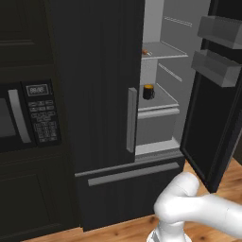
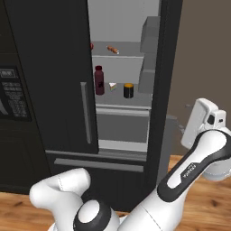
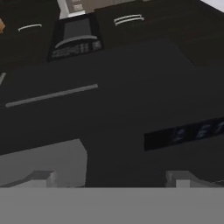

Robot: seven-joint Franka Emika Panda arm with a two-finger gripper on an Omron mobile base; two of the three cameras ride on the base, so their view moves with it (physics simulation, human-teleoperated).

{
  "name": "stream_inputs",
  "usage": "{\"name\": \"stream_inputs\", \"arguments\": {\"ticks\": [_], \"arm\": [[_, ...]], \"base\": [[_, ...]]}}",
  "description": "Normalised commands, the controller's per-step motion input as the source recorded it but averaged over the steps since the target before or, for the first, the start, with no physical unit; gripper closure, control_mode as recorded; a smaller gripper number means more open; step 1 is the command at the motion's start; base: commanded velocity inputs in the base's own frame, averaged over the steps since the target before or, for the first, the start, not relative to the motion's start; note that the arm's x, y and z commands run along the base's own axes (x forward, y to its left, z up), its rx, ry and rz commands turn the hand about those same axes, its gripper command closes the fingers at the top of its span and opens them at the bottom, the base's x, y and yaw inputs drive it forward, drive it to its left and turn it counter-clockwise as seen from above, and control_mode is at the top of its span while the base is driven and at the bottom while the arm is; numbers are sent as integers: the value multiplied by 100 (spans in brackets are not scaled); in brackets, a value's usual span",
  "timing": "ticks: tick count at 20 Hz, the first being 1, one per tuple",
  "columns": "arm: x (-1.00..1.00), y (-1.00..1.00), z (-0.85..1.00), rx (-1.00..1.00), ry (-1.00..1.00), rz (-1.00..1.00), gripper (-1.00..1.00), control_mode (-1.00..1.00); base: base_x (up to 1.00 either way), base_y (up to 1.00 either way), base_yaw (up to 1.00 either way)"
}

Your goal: Place the tupperware on the top shelf of the fridge. Make space for the tupperware among the existing items by rearranging them on the shelves if needed. Close the fridge door when finished.

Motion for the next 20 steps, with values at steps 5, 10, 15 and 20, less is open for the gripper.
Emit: {"name": "stream_inputs", "arguments": {"ticks": [5,10,15,20], "arm": [[33,-2,-30,0,-3,0,-100,-100],[42,-20,-14,0,0,2,-100,-100],[49,-26,-10,2,0,3,-100,-100],[50,-34,-13,1,0,3,-100,-100]], "base": [[0,0,0],[0,0,0],[0,0,0],[0,0,0]]}}
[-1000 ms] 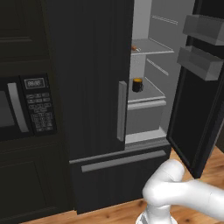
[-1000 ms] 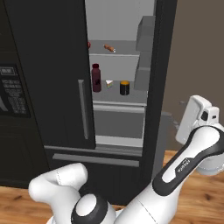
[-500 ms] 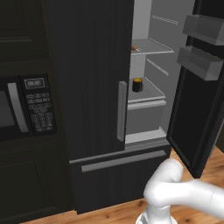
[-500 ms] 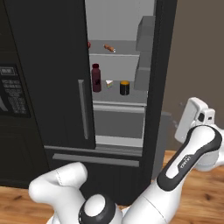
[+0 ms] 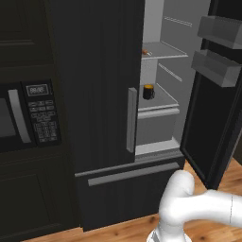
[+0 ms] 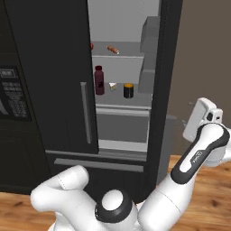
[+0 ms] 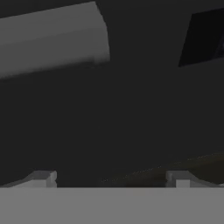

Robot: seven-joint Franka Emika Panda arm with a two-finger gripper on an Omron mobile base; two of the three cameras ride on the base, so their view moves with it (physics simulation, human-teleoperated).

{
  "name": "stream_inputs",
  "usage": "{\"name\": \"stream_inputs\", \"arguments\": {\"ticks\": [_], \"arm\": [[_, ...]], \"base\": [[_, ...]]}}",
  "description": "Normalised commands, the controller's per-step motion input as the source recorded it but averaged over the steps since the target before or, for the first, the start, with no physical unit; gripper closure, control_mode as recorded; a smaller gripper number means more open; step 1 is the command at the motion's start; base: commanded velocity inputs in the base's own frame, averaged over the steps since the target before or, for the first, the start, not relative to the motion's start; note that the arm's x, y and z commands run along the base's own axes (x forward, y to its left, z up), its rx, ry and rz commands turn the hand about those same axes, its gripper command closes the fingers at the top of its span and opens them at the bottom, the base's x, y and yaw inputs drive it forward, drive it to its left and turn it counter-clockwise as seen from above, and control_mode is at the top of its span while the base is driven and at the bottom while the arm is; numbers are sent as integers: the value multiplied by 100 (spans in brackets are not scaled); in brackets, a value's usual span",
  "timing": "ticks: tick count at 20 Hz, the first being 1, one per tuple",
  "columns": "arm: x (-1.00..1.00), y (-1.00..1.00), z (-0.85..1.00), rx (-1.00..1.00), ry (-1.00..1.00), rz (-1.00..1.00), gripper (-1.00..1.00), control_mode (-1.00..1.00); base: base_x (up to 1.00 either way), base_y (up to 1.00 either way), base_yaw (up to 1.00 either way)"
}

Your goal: Place the tupperware on the top shelf of the fridge. Make space for the tupperware among the existing items by rearranging them on the shelves if needed. Close the fridge door when finished.

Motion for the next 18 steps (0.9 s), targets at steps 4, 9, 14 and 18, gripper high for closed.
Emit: {"name": "stream_inputs", "arguments": {"ticks": [4,9,14,18], "arm": [[28,-7,-10,0,0,8,-100,-100],[0,17,-15,-1,0,20,-100,-100],[0,68,-19,-6,0,20,-100,-100],[-12,80,-16,-7,-1,21,-100,-100]], "base": [[0,0,0],[0,0,0],[0,0,0],[0,0,0]]}}
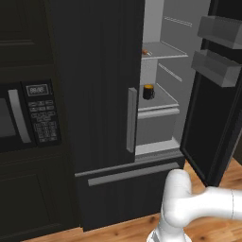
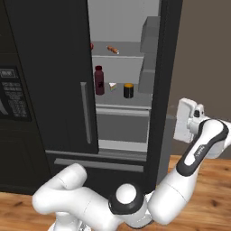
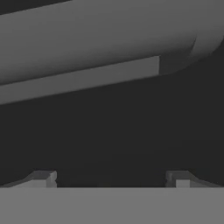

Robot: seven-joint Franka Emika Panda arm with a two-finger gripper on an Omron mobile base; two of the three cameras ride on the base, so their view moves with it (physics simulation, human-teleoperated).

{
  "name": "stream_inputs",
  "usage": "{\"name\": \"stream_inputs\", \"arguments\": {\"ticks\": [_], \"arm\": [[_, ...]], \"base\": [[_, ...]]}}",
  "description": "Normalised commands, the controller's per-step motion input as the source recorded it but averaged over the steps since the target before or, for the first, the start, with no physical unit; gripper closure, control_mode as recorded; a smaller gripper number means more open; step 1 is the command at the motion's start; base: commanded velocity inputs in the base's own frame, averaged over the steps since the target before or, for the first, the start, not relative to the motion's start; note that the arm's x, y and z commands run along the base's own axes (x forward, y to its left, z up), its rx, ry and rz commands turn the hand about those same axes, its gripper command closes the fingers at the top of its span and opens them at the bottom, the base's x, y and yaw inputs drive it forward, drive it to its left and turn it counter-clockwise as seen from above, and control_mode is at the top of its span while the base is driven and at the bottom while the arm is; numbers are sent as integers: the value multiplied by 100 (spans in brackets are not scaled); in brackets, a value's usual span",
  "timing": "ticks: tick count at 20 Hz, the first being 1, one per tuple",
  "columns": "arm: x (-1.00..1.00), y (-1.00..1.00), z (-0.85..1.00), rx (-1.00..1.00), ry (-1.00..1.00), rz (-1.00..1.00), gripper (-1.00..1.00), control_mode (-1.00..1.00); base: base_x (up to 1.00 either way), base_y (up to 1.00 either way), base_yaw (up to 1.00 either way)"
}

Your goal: Place the tupperware on the top shelf of the fridge. Make space for the tupperware among the existing items by rearranging them on the shelves if needed. Close the fridge door when finished.

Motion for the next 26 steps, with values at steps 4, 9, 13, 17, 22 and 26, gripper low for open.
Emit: {"name": "stream_inputs", "arguments": {"ticks": [4,9,13,17,22,26], "arm": [[-54,72,-3,-4,-12,22,-100,-100],[-69,75,0,-2,-21,18,-100,-100],[-23,92,0,-3,-15,8,-100,-100],[7,80,7,-6,0,0,-100,-100],[2,55,23,-10,9,-7,-100,-100],[1,47,18,-12,17,-19,-100,-100]], "base": [[0,0,0],[0,0,0],[0,0,0],[0,0,0],[0,0,0],[0,0,0]]}}
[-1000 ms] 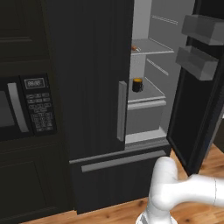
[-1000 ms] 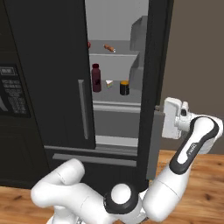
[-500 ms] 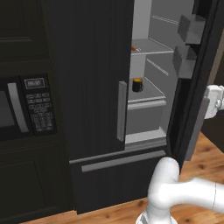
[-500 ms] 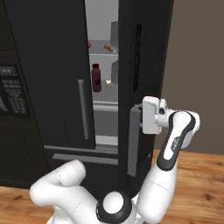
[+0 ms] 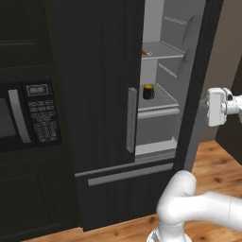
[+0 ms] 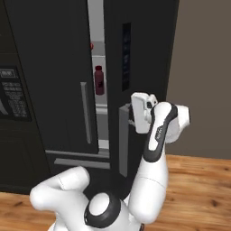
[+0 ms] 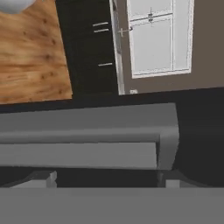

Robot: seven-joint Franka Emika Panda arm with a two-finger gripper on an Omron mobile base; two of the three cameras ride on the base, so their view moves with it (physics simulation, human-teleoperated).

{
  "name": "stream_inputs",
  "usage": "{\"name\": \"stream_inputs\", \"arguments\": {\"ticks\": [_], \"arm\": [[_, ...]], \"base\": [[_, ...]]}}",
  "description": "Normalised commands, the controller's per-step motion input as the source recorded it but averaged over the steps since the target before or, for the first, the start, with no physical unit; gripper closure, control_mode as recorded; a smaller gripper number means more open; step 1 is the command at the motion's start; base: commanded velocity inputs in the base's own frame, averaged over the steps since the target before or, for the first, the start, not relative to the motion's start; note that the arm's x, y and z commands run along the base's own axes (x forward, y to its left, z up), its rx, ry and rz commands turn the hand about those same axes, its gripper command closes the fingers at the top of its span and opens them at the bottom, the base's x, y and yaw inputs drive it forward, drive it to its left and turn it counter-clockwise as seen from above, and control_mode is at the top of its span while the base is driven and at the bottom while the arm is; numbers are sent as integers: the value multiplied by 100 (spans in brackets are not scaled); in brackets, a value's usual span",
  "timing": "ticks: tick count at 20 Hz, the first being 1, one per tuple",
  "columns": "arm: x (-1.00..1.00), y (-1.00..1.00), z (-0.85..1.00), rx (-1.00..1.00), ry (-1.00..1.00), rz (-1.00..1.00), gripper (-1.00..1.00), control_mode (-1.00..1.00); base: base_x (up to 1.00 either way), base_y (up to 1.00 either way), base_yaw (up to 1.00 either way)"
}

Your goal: Place the tupperware on the top shelf of the fridge. Make space for the tupperware among the existing items by rearranging them on the shelves if needed. Close the fridge door when finished.

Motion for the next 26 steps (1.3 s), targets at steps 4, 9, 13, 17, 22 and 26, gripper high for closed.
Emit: {"name": "stream_inputs", "arguments": {"ticks": [4,9,13,17,22,26], "arm": [[0,50,1,-11,17,-36,-100,-100],[19,40,13,-10,12,-46,-100,-100],[57,4,33,-2,5,-38,-100,-100],[70,0,40,4,3,-25,-100,-100],[71,0,30,12,1,-13,-100,-100],[55,0,7,13,0,-10,-100,-100]], "base": [[0,0,0],[0,0,0],[0,0,0],[0,0,0],[0,0,0],[0,0,0]]}}
